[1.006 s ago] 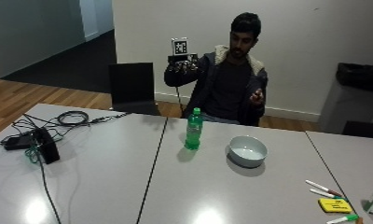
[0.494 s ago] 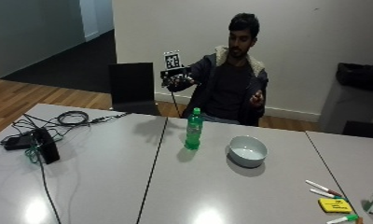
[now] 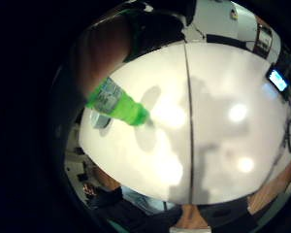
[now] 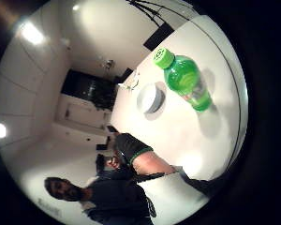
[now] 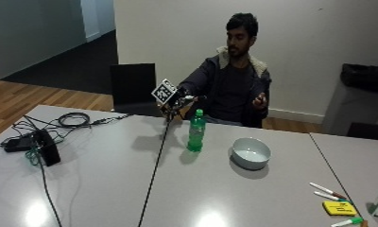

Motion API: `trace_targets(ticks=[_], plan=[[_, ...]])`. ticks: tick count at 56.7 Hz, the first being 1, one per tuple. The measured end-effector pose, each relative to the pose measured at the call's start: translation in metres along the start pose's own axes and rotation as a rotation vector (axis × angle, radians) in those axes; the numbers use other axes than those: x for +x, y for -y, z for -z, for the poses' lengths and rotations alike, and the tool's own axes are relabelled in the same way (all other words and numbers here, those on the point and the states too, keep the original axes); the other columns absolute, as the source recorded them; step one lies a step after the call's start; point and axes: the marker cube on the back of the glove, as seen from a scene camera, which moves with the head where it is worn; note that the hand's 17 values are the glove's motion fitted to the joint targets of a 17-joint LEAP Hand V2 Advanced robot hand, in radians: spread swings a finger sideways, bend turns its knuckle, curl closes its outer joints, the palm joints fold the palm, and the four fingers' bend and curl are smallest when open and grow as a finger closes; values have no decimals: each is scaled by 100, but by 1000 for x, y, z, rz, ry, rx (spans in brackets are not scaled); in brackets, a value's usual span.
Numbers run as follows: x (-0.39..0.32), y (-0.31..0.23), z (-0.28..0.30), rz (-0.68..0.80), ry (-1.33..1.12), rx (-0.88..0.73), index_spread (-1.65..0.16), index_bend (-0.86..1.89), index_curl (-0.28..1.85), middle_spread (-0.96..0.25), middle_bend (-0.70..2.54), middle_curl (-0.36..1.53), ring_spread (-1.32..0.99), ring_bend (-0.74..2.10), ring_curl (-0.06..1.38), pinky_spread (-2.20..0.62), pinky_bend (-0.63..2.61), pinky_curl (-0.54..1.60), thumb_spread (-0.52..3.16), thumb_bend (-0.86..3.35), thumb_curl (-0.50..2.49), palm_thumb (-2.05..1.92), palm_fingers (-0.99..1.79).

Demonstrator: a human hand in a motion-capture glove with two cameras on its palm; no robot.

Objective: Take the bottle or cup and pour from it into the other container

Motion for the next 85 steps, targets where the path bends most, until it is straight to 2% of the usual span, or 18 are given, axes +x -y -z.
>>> trace_targets(ticks=[8,12,18,24,31,34,38,42,46,62,65,70,74,77,78,82,85], plan=[[10,25,-37,14,242,19,-37,12,23,11,32,33,23,21,23,39,64,28,78,-3,37,33,18],[16,33,-54,-4,278,-19,-37,13,23,11,33,34,23,22,24,38,64,28,77,-3,38,36,22],[24,40,-74,11,303,17,-36,13,23,8,35,34,22,26,25,37,62,28,76,-3,38,41,28],[36,40,-86,180,332,4,-35,13,23,3,36,35,20,33,28,35,59,27,74,-1,39,49,40],[34,49,-97,151,377,4,-34,11,23,-5,37,35,14,44,31,31,58,27,72,-2,40,59,60],[29,48,-99,58,405,17,-33,11,22,-9,37,35,10,49,32,30,57,26,71,-2,41,63,69],[33,45,-101,133,399,8,-33,9,22,-15,38,35,3,54,34,27,55,26,69,-1,41,69,82],[27,50,-103,31,407,71,-33,9,21,-20,39,36,-3,57,35,25,54,27,68,-1,43,77,92],[25,51,-103,13,418,57,-33,8,21,-24,39,37,-10,62,36,19,53,27,66,-1,44,84,104],[26,51,-101,-12,434,97,-32,8,20,-28,35,39,-18,60,37,5,54,31,62,-3,45,94,110],[26,52,-100,22,436,137,-31,8,20,-28,35,39,-18,60,37,4,54,31,61,-3,45,95,111],[31,48,-90,216,417,65,-31,8,21,-28,34,40,-17,60,37,3,54,32,61,-3,46,96,112],[17,47,-82,156,413,90,-30,8,21,-28,35,40,-17,60,37,2,54,32,62,-3,46,96,113],[14,38,-74,250,389,17,-30,8,21,-28,34,41,-17,60,37,2,54,32,62,-3,47,95,112],[9,42,-72,247,384,26,-30,8,21,-28,34,41,-17,61,37,2,54,32,62,-3,47,95,113],[-27,76,-68,47,375,212,-30,9,21,-28,34,41,-17,61,37,2,54,32,62,-3,47,95,113],[-42,80,-65,47,341,232,-30,9,21,-28,34,41,-17,61,37,1,54,33,62,-3,48,95,113]])
